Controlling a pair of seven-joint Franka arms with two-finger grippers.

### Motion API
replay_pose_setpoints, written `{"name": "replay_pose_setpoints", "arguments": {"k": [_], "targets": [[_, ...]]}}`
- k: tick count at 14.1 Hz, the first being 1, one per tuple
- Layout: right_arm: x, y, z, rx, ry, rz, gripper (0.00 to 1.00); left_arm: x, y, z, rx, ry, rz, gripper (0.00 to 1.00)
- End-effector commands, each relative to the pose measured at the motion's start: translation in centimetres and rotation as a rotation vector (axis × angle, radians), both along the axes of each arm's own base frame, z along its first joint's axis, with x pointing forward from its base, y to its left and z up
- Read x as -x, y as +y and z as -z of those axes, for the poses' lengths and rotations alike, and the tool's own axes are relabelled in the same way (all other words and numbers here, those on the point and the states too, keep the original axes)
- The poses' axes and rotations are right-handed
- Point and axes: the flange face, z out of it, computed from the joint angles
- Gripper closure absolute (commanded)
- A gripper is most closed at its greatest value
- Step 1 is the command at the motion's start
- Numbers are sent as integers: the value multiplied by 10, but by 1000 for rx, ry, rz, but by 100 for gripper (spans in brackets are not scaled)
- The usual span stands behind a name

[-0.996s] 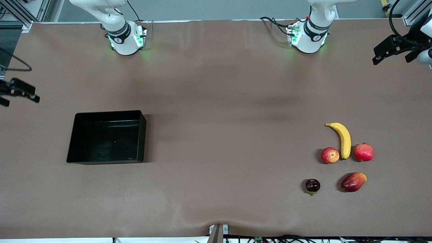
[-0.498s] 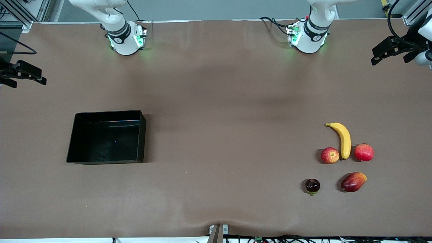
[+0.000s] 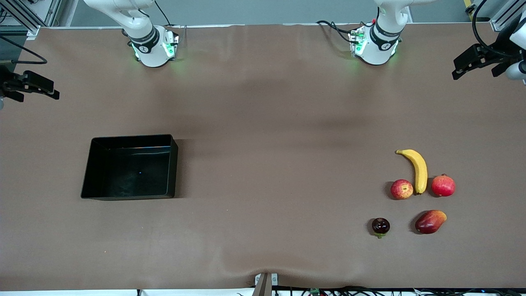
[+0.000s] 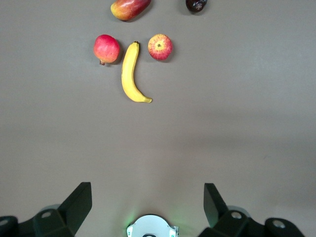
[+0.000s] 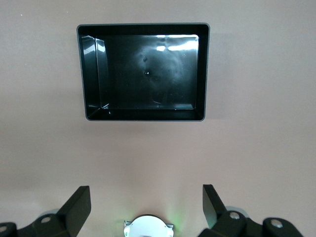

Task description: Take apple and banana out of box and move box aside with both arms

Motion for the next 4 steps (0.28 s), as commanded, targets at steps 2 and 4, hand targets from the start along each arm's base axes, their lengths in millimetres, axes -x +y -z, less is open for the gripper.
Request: {"name": "replay_pose_setpoints", "arguments": {"k": [2,4], "targets": [[10,5,-6,4,16,13,0,-2,2,-12,7,-17,-3,0],[11,6,-7,4,23,12,0,-6,2,-10,9,-16,-3,0]]}}
